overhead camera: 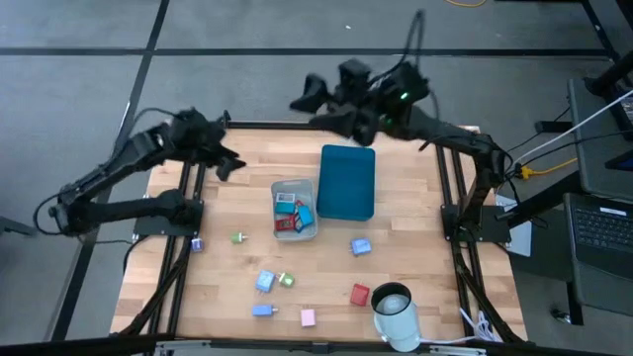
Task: Pick & Place Office items
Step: Put the top green charger adapter into the blue bin
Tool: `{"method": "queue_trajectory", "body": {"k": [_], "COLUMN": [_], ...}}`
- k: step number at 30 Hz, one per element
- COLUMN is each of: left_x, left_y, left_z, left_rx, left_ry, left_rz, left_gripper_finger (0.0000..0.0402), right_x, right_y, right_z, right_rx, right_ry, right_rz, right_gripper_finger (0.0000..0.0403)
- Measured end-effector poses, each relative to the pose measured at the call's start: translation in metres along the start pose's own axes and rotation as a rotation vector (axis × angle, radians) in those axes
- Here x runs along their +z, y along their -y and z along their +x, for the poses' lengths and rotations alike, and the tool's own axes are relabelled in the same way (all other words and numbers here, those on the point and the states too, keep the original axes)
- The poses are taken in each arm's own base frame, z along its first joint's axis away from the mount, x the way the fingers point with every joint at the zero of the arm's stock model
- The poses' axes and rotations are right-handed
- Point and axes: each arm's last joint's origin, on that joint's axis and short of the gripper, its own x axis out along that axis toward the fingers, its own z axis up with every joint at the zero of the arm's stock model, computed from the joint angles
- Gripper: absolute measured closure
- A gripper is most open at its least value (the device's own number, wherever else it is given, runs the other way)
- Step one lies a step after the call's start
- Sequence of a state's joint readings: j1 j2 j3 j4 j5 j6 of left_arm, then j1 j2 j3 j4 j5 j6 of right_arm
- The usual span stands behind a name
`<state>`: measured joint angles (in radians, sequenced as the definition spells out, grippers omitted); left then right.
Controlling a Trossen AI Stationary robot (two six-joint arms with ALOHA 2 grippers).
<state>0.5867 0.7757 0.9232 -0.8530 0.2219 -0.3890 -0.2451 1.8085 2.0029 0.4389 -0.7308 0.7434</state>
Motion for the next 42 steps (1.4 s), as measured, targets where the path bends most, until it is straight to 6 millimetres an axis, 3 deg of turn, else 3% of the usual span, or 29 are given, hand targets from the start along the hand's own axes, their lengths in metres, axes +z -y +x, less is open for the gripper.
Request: {"method": "queue_trajectory", "body": {"k": [5,10,16,22,25,32,42], "left_x": [-0.017,-0.041,-0.087,-0.131,-0.143,-0.145,-0.154], "left_y": [0.022,0.039,0.049,0.073,0.078,0.088,0.081], "left_z": [0.033,0.06,0.077,0.094,0.095,0.085,0.075], "left_rx": [-0.051,0.078,0.296,0.141,0.139,0.114,0.163], "left_ry": [0.092,0.123,-0.124,-0.526,-0.619,-0.664,-0.775], "left_rz": [-0.061,-0.052,0.13,0.34,0.404,0.453,0.573], "left_gripper_finger": [0.0169,0.0169,0.0176,0.0184,0.0176,0.0158,0.0128], "right_x": [0.04,0.051,0.044,0.039,0.04,0.037,0.02], "right_y": [-0.009,-0.005,0.004,0.006,0.006,0.004,-0.011], "right_z": [-0.016,-0.026,-0.03,-0.03,-0.03,-0.026,-0.007], "right_rx": [0.031,0.015,-0.013,-0.01,-0.016,-0.017,0.056], "right_ry": [-0.026,-0.076,-0.167,-0.217,-0.21,-0.202,-0.237], "right_rz": [-0.082,-0.075,0.016,0.06,0.058,0.047,-0.04], "right_gripper_finger": [0.0119,0.0119,0.0119,0.0119,0.0119,0.0119,0.0119]}}
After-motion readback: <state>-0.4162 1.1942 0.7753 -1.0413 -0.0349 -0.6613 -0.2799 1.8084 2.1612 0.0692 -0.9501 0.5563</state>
